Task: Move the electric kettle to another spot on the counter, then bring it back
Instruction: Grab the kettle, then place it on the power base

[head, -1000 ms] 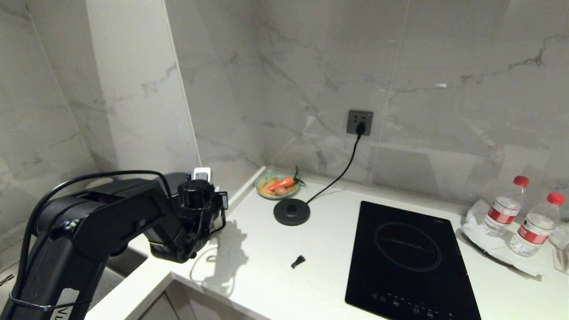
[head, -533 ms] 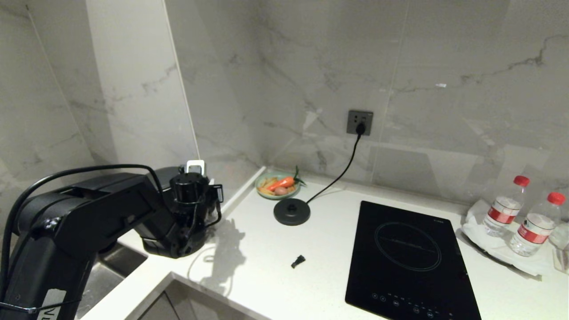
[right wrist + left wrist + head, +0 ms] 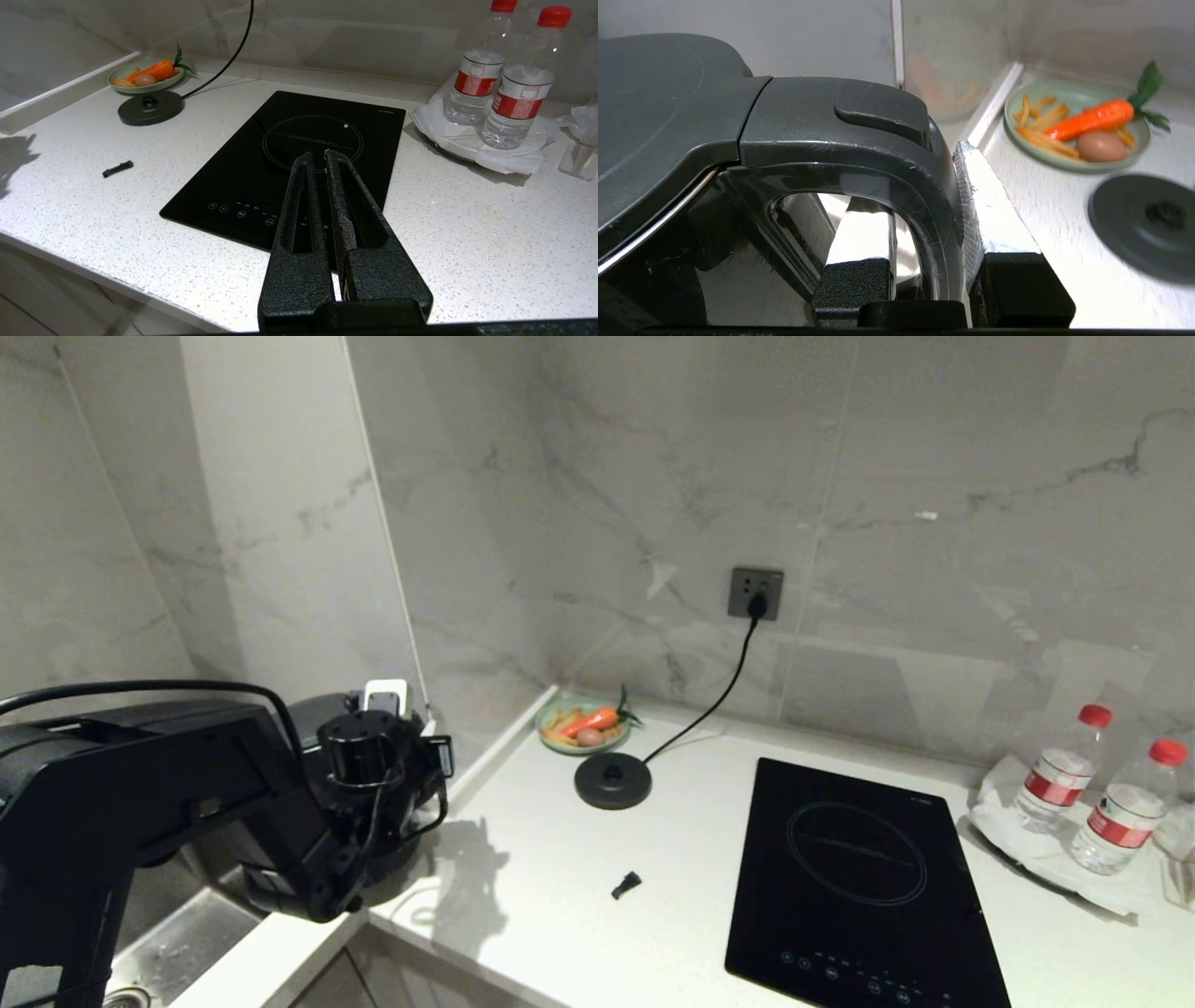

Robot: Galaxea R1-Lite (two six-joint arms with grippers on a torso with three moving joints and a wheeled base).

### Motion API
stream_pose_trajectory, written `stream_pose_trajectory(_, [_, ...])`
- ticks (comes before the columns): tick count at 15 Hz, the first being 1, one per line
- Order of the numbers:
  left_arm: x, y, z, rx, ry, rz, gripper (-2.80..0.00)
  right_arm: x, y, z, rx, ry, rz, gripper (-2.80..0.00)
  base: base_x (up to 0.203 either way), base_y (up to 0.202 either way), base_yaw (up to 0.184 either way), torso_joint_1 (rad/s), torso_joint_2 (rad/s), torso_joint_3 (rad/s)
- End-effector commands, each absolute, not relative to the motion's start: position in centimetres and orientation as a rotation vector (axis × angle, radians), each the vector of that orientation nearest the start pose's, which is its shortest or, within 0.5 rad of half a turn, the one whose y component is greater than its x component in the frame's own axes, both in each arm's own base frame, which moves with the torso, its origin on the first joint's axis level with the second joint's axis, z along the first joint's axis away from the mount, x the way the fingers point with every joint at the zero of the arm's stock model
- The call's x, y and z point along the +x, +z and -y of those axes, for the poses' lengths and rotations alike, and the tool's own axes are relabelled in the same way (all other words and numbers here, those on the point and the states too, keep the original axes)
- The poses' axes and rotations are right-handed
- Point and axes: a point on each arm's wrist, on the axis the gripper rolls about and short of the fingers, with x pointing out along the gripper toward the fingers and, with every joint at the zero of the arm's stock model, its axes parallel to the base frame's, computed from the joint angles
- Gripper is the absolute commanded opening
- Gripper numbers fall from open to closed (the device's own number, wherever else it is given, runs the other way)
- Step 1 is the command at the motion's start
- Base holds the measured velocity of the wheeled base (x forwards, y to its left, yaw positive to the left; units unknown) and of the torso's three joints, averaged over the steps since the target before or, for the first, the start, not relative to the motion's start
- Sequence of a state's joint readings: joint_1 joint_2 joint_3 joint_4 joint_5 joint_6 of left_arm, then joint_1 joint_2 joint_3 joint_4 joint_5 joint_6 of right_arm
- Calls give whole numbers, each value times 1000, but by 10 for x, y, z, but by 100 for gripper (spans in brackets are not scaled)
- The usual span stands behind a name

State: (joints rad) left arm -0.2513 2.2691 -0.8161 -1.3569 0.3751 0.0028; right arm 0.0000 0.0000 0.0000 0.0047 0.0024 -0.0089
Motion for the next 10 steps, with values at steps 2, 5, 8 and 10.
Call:
stream_pose_trajectory(2, [344, 64, 93, 34, 92, -81, -280, -23, 75, 0, -9, 3, -5, -280, 0, 0, 0, 0, 0, 0])
stream_pose_trajectory(5, [305, 73, 109, 40, 17, -78, -280, -23, 75, 0, -9, 3, -5, -280, 0, 0, 0, 0, 0, 0])
stream_pose_trajectory(8, [278, 90, 119, 31, -41, -50, -280, -23, 75, 0, -9, 3, -5, -280, 0, 0, 0, 0, 0, 0])
stream_pose_trajectory(10, [265, 97, 123, 27, -72, -39, -280, -23, 75, 0, -9, 3, -5, -280, 0, 0, 0, 0, 0, 0])
